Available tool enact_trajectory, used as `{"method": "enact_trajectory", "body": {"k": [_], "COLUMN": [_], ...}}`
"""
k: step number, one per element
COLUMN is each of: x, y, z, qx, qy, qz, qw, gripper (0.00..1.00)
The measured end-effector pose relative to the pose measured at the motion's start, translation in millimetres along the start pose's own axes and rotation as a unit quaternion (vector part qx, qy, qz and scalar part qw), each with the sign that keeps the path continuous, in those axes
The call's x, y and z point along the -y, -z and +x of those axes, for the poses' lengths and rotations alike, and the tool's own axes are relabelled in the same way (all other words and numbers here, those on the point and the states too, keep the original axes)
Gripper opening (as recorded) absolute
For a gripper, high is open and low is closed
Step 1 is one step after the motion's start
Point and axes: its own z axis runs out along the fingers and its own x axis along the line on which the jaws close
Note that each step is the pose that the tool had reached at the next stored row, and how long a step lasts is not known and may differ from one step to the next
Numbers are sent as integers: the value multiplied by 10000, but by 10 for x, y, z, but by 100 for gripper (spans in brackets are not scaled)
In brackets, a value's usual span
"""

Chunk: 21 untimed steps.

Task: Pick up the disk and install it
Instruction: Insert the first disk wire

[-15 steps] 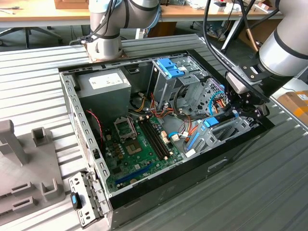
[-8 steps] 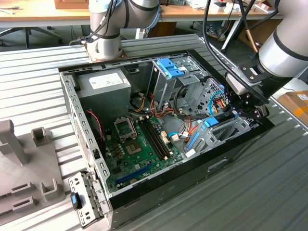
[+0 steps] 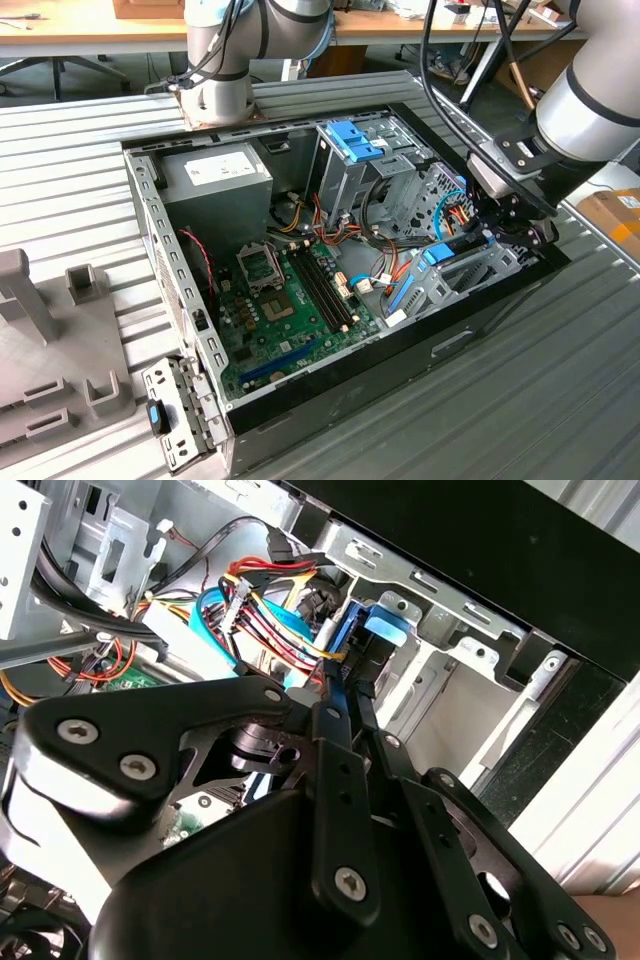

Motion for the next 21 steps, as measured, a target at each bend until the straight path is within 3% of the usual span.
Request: {"method": "enact_trajectory", "body": {"k": [10,15,21], "x": [-6,6,6], "y": [-24,68,67], "z": [10,-5,-12], "qx": [1,2,0], "qy": [-1,-2,-1], "qz": [0,4,6], "qw": [10000,10000,10000], "gripper": [17,17,17]}}
